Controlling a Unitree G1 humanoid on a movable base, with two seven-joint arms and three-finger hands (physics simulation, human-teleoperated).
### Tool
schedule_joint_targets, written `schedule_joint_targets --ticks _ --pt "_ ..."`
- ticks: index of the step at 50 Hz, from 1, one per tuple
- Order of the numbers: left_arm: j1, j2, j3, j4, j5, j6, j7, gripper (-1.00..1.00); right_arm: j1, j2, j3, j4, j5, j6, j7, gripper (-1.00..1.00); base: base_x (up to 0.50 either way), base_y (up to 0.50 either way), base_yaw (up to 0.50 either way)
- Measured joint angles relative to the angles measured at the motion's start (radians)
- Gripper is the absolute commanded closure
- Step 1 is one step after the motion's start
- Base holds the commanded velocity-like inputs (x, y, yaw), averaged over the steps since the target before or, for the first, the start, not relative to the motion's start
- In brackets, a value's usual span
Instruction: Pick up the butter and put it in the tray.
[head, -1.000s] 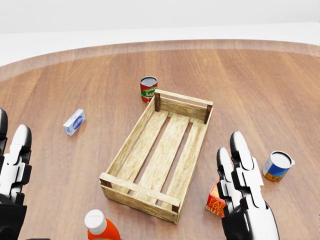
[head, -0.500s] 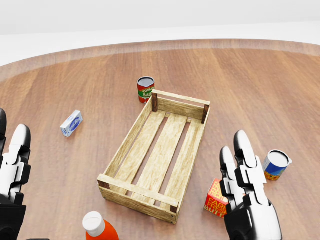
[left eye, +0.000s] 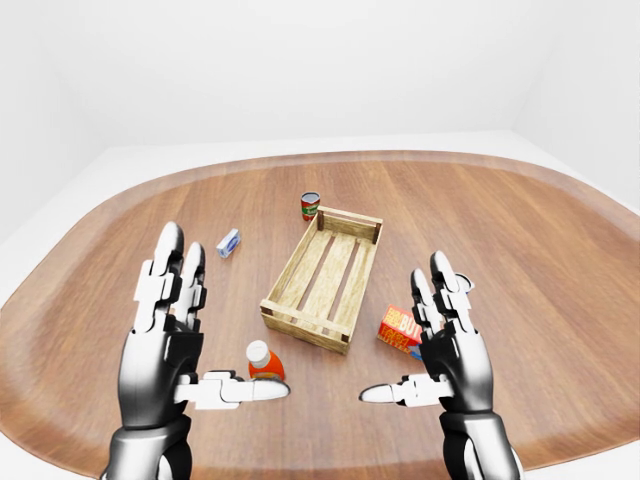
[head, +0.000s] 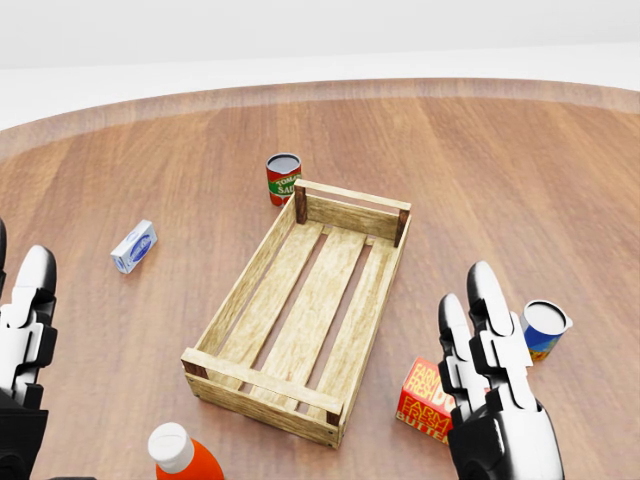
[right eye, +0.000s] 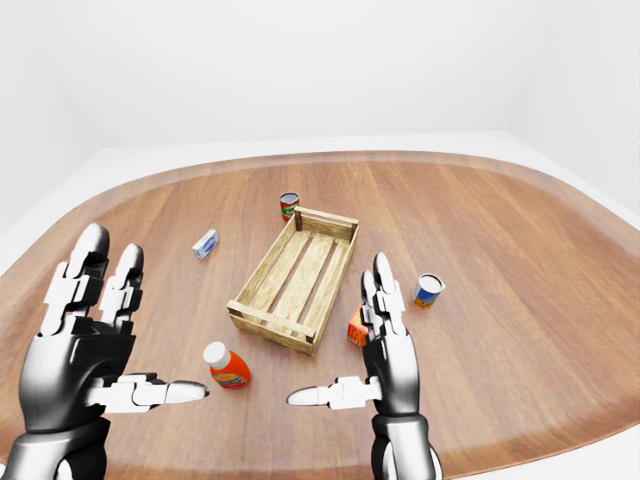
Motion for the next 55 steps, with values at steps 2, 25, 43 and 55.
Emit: schedule_joint_targets --ticks 2,25,43,55 --pt "0.000 0.000 0.001 0.000 -0.001 0.000 0.000 -1.00 0.000 0.000 -0.002 0.002 0.001 0.000 0.001 -1.00 0.00 0.00 0.00" --pt "-0.016 -0.002 0.013 0.008 -0.004 0.000 -0.001 -1.00 -0.020 0.081 -0.437 -0.218 -0.023 0.075 0.238 -1.00 0.00 0.00 0.00" --pt "-0.012 -0.006 0.023 -0.002 -0.008 0.000 -0.006 -1.00 -0.151 0.069 -0.670 -0.068 -0.123 0.131 0.357 -1.00 0.00 0.00 0.00" --pt "-0.022 -0.006 0.035 0.000 -0.013 0.000 -0.007 -1.00 -0.223 0.004 -0.666 0.114 -0.227 0.123 0.334 -1.00 0.00 0.00 0.00"
